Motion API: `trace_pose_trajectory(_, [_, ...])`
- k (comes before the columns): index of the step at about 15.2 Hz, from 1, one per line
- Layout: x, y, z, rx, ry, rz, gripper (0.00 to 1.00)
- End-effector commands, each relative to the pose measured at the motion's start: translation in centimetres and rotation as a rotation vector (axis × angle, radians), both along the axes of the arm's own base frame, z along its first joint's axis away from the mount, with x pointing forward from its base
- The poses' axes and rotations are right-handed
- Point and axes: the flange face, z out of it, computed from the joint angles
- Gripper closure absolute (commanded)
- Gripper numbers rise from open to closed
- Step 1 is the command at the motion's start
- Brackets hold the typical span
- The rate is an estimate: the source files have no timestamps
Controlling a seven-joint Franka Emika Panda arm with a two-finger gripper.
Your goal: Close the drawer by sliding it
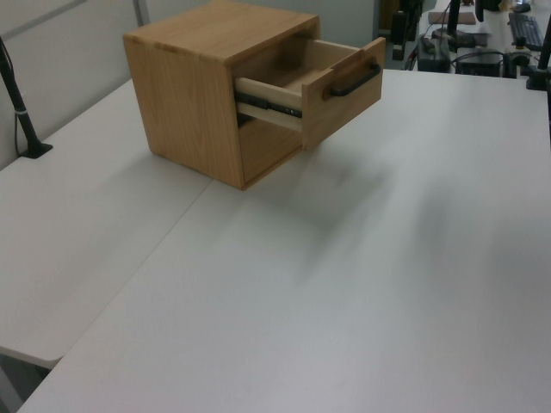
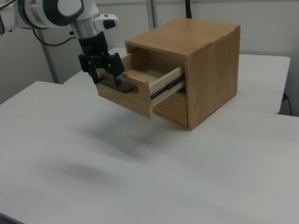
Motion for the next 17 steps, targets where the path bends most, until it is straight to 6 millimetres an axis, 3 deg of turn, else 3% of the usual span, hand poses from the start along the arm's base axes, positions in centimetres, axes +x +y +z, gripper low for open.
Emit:
trace_pose_trajectory(1, [-1.03, 0.43, -0.27, -0.012, 0.021, 0.016, 0.00])
trace_pose_trajectory(17, [-0.96, 0.22, -0.53, -0.008, 0.027, 0.020, 0.00])
